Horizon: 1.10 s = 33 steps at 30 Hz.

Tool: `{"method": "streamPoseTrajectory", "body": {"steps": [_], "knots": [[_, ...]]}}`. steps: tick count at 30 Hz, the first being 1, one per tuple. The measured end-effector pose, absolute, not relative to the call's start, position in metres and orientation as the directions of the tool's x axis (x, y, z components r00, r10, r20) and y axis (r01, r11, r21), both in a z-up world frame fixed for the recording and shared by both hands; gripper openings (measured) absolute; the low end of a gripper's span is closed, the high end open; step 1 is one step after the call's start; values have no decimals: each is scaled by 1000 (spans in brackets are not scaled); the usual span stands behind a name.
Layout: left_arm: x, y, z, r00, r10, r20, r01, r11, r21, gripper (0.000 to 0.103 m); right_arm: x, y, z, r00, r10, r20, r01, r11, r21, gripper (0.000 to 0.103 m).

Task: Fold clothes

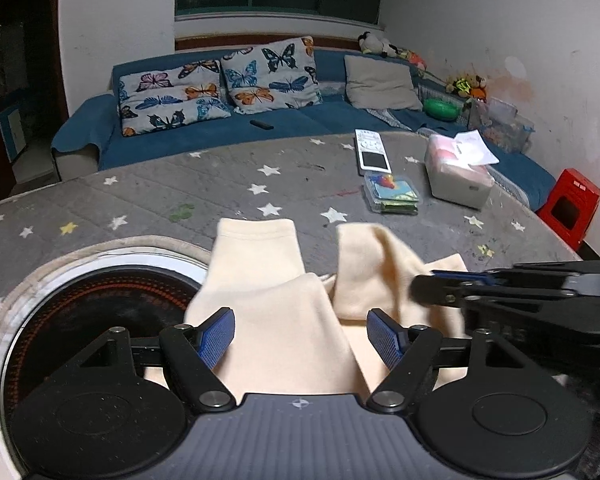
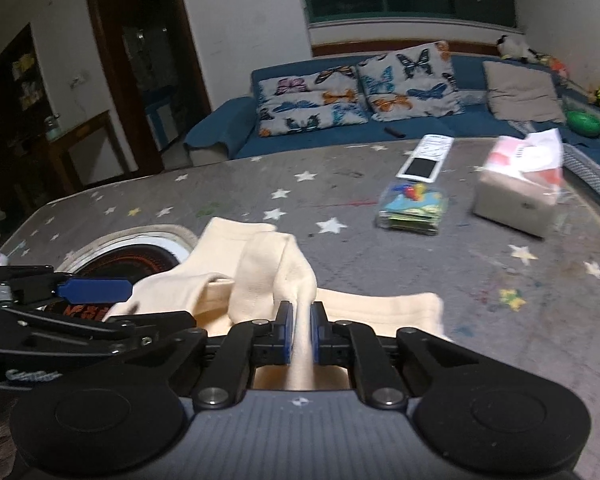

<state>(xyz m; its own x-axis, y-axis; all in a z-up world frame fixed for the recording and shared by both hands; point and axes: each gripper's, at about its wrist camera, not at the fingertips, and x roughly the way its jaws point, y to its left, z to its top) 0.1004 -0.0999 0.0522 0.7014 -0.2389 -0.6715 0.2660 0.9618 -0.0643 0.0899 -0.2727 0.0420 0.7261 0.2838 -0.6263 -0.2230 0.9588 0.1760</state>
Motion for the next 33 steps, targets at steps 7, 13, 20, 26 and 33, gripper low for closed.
{"method": "streamPoseTrajectory", "body": {"steps": [7,13,20,26,33], "knots": [[113,-104,34,685,-182,-705,246,969,-12,29,82,-285,37,723,261,-639,-184,965,186,8],[103,-84,40,714,-179,-677,210,977,-37,10,76,-293,32,723,250,-644,-162,967,195,8],[75,-50,61,773,-151,-617,135,988,-72,9,56,-303,43,760,229,-608,-130,970,204,8],[33,-10,70,799,-102,-593,43,993,-113,9,31,-325,55,792,189,-581,-79,975,209,8],[-23,38,77,822,-34,-568,-68,985,-158,8,-3,-351,66,832,138,-537,-18,975,222,8]]}}
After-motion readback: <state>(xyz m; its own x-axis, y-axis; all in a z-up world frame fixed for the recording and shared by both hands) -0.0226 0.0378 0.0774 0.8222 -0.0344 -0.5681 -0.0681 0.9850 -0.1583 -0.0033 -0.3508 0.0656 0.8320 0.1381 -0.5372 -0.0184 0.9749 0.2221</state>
